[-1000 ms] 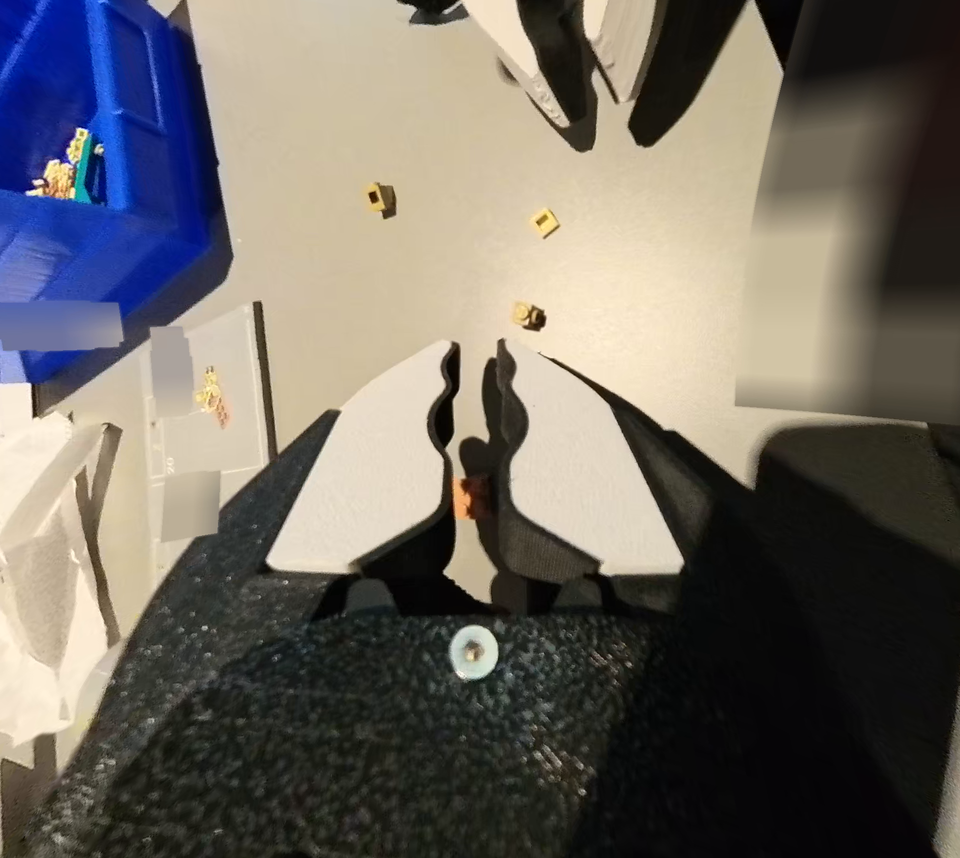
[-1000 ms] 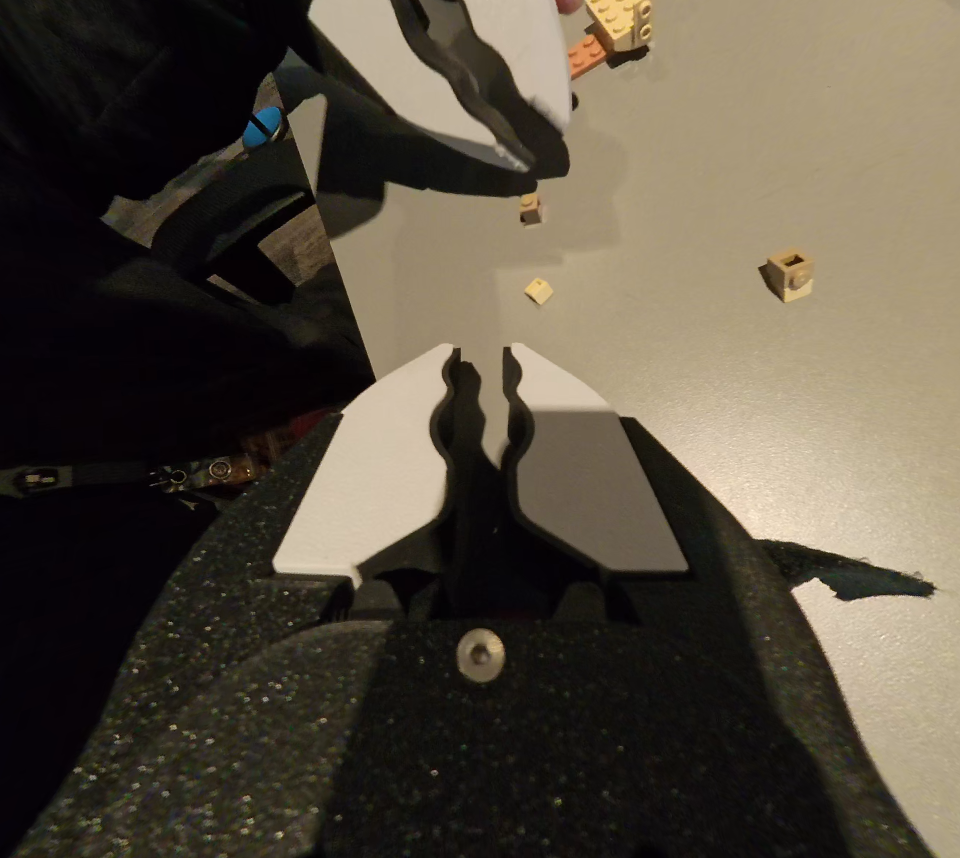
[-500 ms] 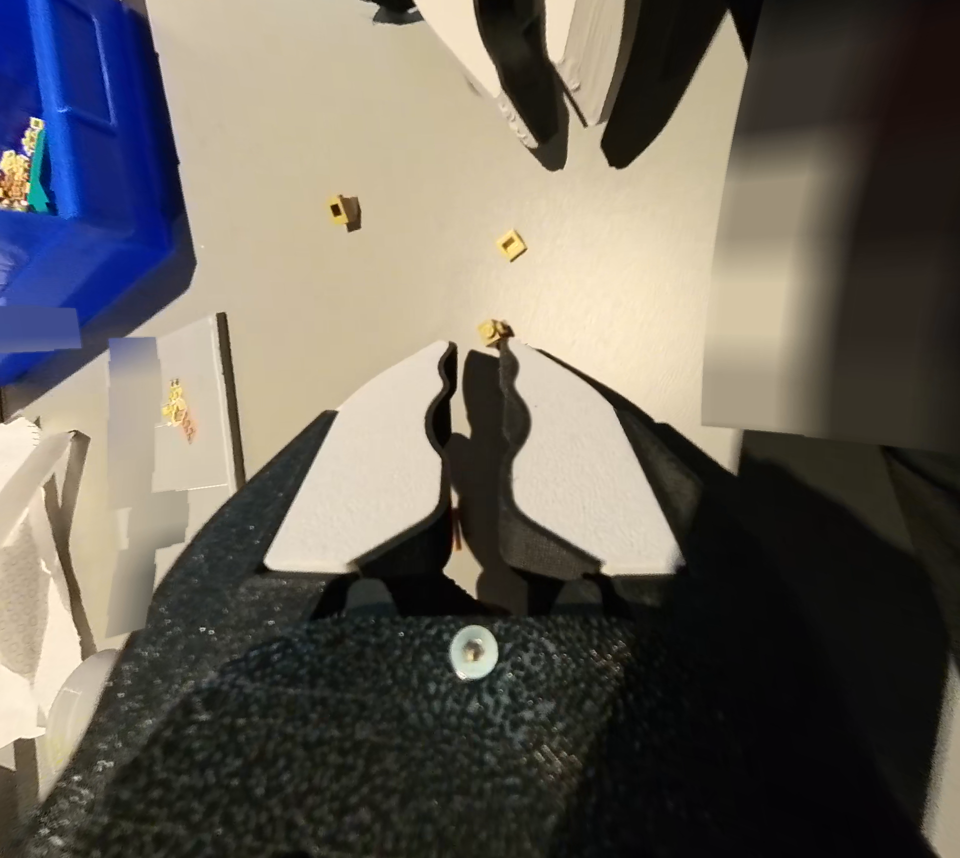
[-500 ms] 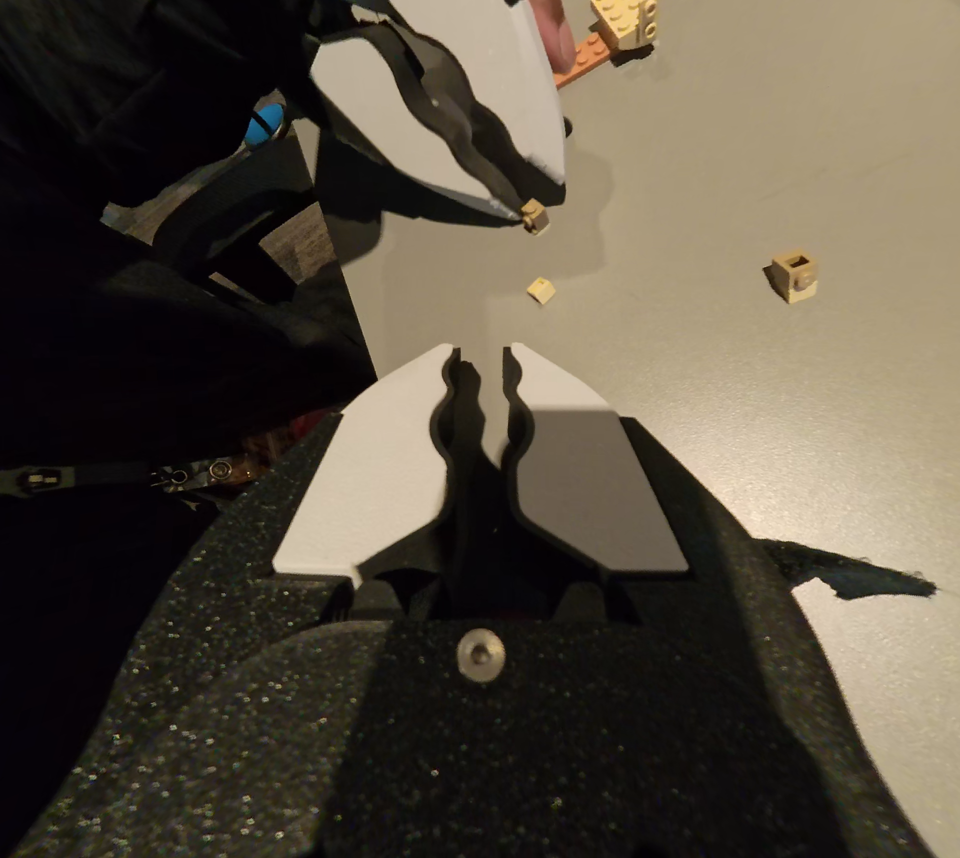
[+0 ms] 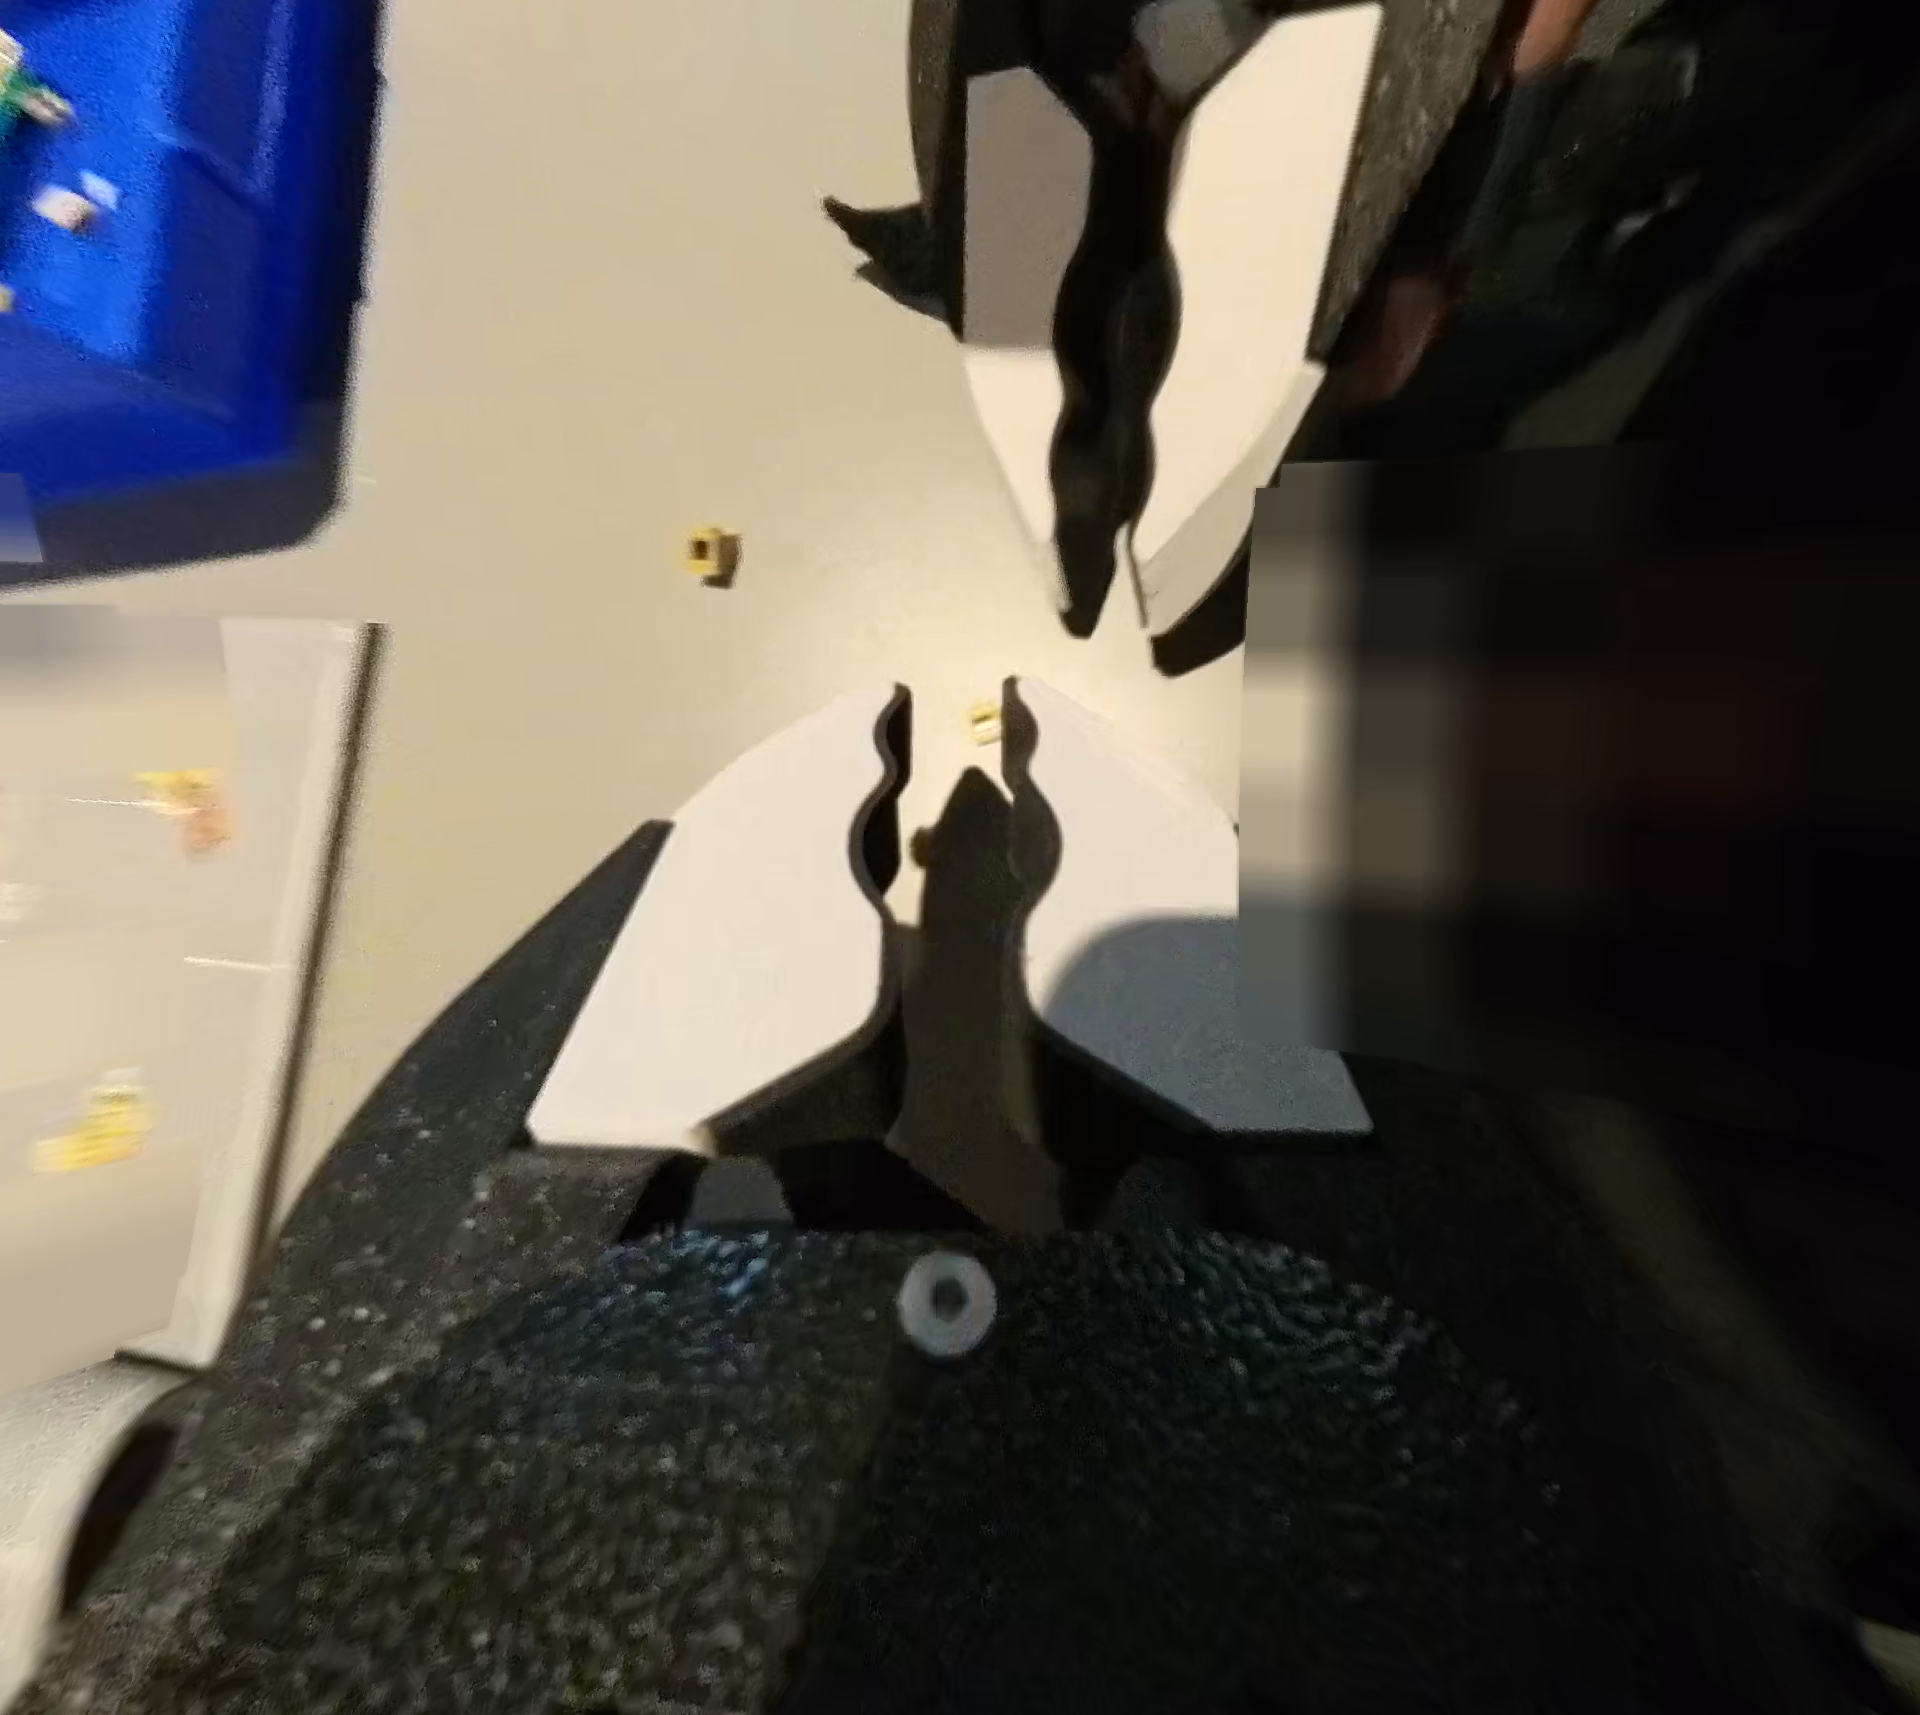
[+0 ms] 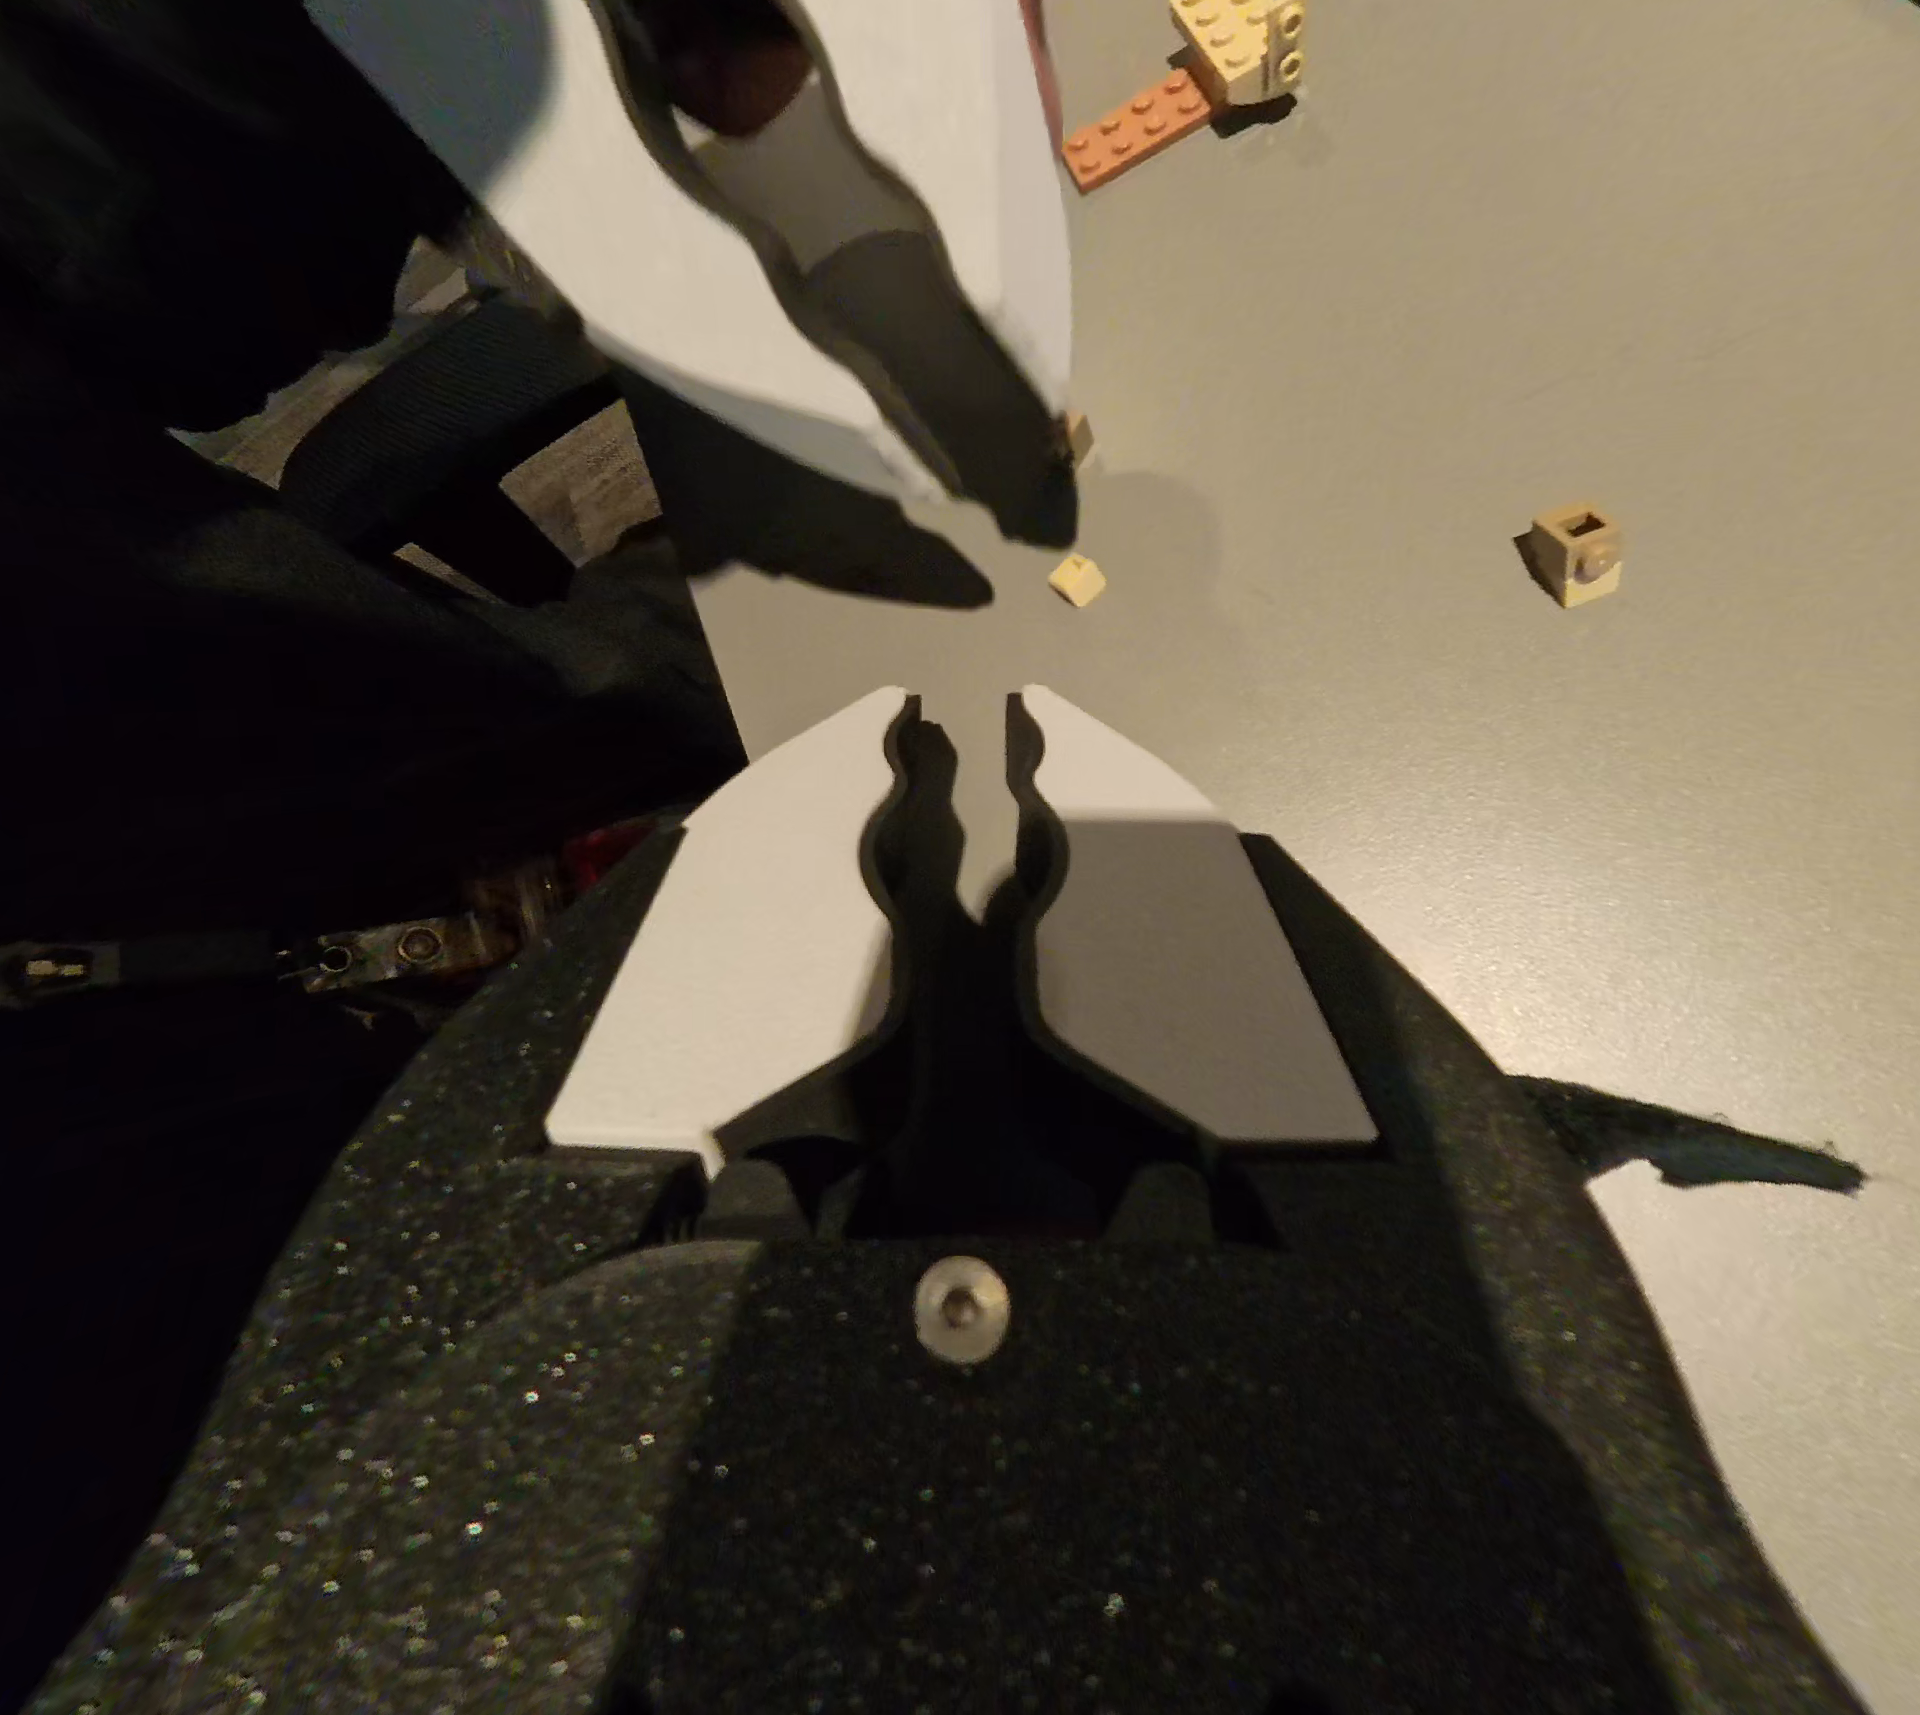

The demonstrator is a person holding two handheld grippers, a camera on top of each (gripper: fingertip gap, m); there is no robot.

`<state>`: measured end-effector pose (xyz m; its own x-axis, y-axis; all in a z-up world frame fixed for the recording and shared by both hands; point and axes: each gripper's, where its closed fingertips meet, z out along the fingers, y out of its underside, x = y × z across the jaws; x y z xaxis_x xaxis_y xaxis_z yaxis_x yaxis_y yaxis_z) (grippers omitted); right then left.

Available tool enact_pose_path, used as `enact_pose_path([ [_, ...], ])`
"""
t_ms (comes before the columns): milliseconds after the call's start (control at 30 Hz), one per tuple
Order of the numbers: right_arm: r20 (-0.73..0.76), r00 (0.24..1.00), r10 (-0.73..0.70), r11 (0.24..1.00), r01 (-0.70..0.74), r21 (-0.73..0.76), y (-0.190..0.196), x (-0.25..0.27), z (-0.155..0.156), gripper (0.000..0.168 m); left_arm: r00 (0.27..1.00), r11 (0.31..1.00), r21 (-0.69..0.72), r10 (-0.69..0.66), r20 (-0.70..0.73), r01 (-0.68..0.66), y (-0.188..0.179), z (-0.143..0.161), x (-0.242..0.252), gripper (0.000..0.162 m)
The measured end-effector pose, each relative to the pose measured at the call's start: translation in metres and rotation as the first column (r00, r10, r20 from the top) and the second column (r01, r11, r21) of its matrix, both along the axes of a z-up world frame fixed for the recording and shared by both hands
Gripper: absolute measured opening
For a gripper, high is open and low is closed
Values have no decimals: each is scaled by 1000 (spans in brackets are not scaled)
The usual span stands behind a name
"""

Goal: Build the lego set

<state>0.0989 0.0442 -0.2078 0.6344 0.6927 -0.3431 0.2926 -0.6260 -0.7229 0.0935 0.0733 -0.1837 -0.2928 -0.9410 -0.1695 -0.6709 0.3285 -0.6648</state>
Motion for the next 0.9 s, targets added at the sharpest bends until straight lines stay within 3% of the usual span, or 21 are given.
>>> enact_pose_path([
  [267, -3, 1000, -11, 999, 11, 37, 0, 1, 3, 16, 977, 998, -23, 56, -205, -62, 0, -31, 4, 14],
  [533, -56, 998, 4, 998, -1, 59, -2, 1, 11, 17, 960, 997, -24, 69, -272, -78, -2, -41, 3, 10],
  [733, -127, 992, -18, 998, 26, 62, 0, 4, 19, 18, 975, 990, -98, 83, -206, -104, -7, -38, 9, 8],
  [900, -277, 959, -49, 995, 71, 70, 4, 12, 36, 20, 993, 951, -304, 85, 83, -56, -18, -1, 14, 7],
])
